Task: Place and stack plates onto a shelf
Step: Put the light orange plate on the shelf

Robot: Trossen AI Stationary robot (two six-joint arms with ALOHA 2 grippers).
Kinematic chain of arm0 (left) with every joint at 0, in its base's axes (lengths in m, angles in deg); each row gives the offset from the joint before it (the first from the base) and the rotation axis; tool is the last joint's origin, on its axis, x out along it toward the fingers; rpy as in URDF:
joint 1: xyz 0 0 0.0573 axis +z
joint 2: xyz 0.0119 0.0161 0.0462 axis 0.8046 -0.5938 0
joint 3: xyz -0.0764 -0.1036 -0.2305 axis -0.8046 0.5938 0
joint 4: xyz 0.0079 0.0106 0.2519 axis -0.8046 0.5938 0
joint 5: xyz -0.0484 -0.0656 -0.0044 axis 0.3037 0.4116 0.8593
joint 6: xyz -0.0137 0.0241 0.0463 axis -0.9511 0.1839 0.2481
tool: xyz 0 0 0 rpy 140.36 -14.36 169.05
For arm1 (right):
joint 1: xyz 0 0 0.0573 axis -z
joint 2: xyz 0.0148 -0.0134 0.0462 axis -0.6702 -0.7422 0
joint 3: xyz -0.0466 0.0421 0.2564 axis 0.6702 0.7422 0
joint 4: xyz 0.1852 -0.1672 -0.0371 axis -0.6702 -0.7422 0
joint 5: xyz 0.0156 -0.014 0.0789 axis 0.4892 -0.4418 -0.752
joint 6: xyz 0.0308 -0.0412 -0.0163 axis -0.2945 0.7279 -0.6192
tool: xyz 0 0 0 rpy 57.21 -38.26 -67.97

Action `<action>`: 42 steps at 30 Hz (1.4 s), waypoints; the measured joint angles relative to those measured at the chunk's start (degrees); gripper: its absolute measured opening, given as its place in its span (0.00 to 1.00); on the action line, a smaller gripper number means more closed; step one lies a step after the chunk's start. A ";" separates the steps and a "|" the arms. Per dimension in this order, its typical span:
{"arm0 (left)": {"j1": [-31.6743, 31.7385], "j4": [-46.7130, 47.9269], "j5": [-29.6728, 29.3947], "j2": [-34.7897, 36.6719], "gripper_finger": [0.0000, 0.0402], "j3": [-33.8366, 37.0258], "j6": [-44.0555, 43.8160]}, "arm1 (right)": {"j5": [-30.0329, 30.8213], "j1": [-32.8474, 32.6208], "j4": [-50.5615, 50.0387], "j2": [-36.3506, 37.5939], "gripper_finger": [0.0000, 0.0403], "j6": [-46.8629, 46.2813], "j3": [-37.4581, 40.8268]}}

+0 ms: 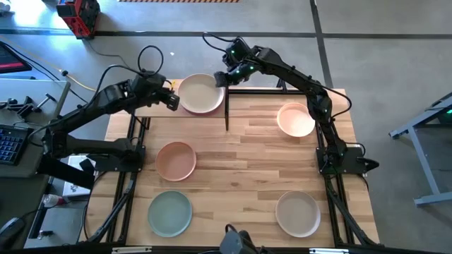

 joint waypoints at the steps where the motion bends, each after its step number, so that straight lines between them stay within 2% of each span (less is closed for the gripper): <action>1: 0.15 0.08 0.54 -0.07 0.26 0.00 -0.07 | -1.08 0.00 0.00 0.00 0.28 0.46 0.00; 9: 0.20 0.05 5.82 -0.11 0.26 0.00 -1.07 | -13.67 -1.19 -1.97 0.93 0.28 2.20 -0.02; 13: 0.19 2.25 9.49 0.64 0.26 0.00 -0.93 | -14.51 -3.47 -7.93 3.49 0.28 6.14 -0.02; 20: -2.61 13.53 15.60 2.38 0.26 0.02 -2.08 | -6.80 -8.91 -15.19 7.63 0.28 9.59 -0.09; 23: -5.23 18.07 15.95 3.25 0.26 0.02 -4.15 | -4.31 -11.25 -15.57 8.51 0.28 8.75 -0.09; 31: -12.66 28.35 15.88 4.24 0.26 0.29 -13.44 | -2.86 -17.16 -15.67 8.90 0.28 7.04 -0.09; 37: -19.89 28.36 15.47 5.34 0.26 6.90 -21.37 | 3.00 -20.45 -15.69 8.88 0.28 4.43 -0.09; 42: -24.08 24.56 11.46 6.33 0.26 14.46 -28.42 | 5.99 -22.62 -15.53 8.87 0.28 1.36 -0.09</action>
